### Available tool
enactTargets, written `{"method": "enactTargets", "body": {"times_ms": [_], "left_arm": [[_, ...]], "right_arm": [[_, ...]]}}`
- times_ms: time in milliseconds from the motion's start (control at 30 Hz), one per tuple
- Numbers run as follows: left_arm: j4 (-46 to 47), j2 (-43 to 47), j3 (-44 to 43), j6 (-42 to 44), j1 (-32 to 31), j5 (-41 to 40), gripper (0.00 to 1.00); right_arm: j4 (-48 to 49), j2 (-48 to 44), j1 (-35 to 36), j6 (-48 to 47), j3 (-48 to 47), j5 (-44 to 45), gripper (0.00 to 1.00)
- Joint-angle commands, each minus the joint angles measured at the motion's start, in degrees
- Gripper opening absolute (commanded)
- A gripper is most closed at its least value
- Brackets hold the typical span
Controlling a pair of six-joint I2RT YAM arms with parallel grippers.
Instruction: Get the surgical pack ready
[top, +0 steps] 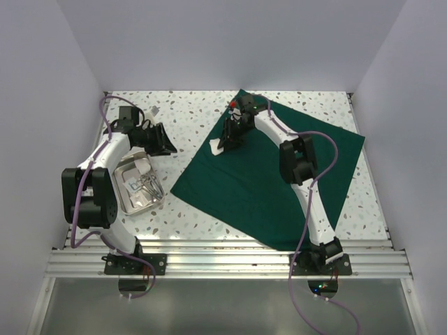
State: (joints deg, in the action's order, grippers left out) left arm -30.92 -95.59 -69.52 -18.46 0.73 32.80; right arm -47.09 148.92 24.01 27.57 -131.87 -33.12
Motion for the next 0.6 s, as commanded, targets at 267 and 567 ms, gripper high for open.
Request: {"method": "enactTargets", "body": {"times_ms": [267,567], "left_arm": [[2.44,0.23,-0.09,0.09,0.24,2.27,0.41],[8.84,-1.61,2.71,-5.44,0.23,11.31,0.42]], "right_arm": [[2.18,1.9,0.34,0.55,-1.37,0.25,0.2],[6.22,-0.03,0.07,5.38,-0.58,-3.44,0.0]]}}
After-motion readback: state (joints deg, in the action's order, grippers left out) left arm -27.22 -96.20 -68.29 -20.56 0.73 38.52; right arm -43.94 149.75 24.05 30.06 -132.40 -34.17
